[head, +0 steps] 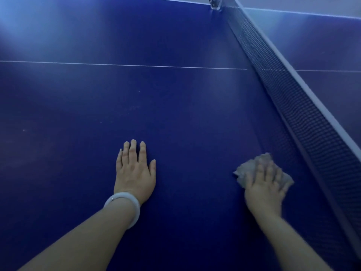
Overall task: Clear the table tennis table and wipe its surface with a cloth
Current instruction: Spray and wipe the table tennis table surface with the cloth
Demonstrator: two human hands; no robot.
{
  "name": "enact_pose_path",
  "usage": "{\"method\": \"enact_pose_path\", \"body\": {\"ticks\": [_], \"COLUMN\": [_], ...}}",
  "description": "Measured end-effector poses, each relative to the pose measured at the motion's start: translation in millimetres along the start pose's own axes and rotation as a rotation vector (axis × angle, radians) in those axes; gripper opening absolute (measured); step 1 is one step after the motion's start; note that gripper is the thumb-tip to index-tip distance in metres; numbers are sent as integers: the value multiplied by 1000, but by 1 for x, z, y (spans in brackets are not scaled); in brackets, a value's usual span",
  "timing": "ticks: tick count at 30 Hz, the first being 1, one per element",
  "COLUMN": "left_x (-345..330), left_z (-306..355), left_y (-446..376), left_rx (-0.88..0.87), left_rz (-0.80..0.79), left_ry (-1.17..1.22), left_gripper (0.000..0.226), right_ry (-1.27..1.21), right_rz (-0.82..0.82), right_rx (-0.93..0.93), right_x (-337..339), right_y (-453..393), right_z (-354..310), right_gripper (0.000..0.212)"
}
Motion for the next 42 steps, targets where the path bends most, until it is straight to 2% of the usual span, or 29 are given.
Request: {"method": "enact_pose_path", "body": {"ticks": [3,4,5,6,7,10,12,13,17,18,22,24,27,30,35,37,39,42], "left_x": [0,0,0,-1,-1,-1,0,0,0,0,5,11,16,13,5,5,6,6], "left_z": [-1,-2,-2,-3,-3,-3,-2,-2,-2,-2,-5,-13,-44,-88,-104,-105,-105,-105], "left_y": [1,1,2,2,2,2,0,0,2,2,3,22,81,135,152,151,151,151], "left_rx": [-5,-9,-12,-11,-8,0,9,13,22,23,10,-24,-27,97,118,124,121,120], "left_rz": [-5,-7,-8,-7,-3,4,-4,-10,-28,-42,-152,-143,-49,-53,-20,-14,-17,-22], "left_ry": [-1,6,14,19,16,-11,-28,-32,-42,-49,115,185,134,73,-36,-40,-31,-29], "left_gripper": [67,67,67,67,67,66,66,66,66,66,64,61,61,66,66,64,63,64], "right_ry": [95,130,152,161,165,62,-44,-50,67,81,87,109,108,88,46,58,64,132], "right_rz": [3,-12,-21,-14,16,13,-15,-13,-36,-37,-55,-84,-132,-117,-107,-137,-140,-134], "right_rx": [467,626,705,685,578,39,-92,-43,483,561,639,671,664,599,457,583,788,986], "right_x": [-18,-24,-24,-20,-15,-2,-2,-4,-23,-28,-33,-32,-31,-27,-37,-46,-53,-50], "right_y": [63,77,79,70,55,17,22,31,97,108,109,103,101,114,190,227,256,251], "right_z": [-59,-65,-60,-44,-22,47,45,26,-73,-84,-83,-78,-71,-54,-46,-77,-112,-125], "right_gripper": [62,60,60,61,63,64,68,66,65,65,65,65,63,65,67,67,68,63]}}
Point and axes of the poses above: each hand's wrist, its own y-axis away from the middle knuckle, its own x-axis out of the back of the hand, z = x × y, the point moved 7 cm from there along -y, towards the middle knuckle, and after that the axes turned 6 degrees about -z, right-handed, at the moved point
